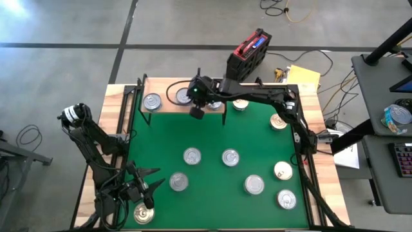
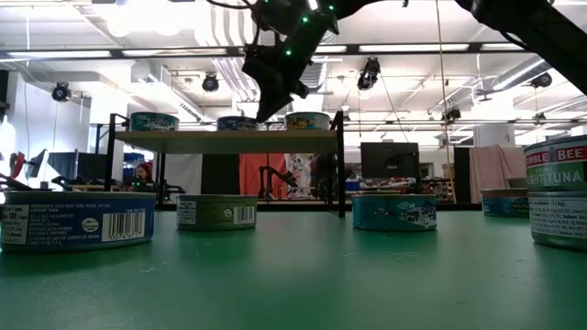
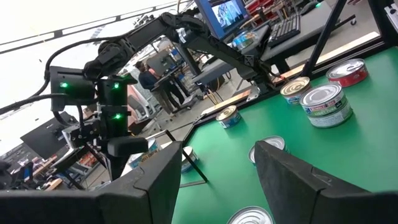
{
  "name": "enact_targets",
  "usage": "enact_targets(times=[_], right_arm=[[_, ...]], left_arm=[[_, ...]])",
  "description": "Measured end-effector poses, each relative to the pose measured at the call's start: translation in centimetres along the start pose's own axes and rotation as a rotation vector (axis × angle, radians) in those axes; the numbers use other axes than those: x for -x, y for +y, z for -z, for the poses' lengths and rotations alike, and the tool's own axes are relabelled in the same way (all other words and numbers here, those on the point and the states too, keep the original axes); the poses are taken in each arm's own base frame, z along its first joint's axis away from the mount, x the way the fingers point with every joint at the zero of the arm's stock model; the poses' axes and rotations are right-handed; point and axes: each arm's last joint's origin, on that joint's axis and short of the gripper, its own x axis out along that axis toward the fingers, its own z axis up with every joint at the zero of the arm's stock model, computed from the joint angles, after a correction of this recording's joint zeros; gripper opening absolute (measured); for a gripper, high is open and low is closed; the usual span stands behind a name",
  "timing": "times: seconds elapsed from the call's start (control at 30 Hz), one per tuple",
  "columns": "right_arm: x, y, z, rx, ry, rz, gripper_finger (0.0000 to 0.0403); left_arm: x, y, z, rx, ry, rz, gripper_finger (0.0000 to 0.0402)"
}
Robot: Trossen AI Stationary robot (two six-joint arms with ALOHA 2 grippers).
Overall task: Stack canned seafood by type on shelf
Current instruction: Put the middle left dark blue tuna can on the shelf
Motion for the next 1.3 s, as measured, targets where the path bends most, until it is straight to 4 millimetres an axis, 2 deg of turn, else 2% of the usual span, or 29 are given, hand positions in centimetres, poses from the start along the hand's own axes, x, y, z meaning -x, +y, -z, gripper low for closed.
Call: enact_targets(times=[0.53,0.77,1.07,1.3], right_arm=[[0.3,0.3,-0.3,0.009,-0.026,-0.004,0.0009],[1.5,-0.9,-1.2,0.02,-0.102,0.115,0.0009],[-0.4,-3.4,-1.1,0.006,-0.147,0.015,0.0009],[-1.2,-3.1,-0.5,-0.005,-0.116,-0.008,0.0009]], left_arm=[[0.0,0.0,0.0,0.0,0.001,-0.002,0.0187],[-0.1,0.0,0.0,0.001,0.002,-0.003,0.0187],[-0.1,0.0,0.0,0.008,0.002,-0.003,0.0187],[-0.1,0.0,0.0,0.009,0.002,-0.003,0.0187]])
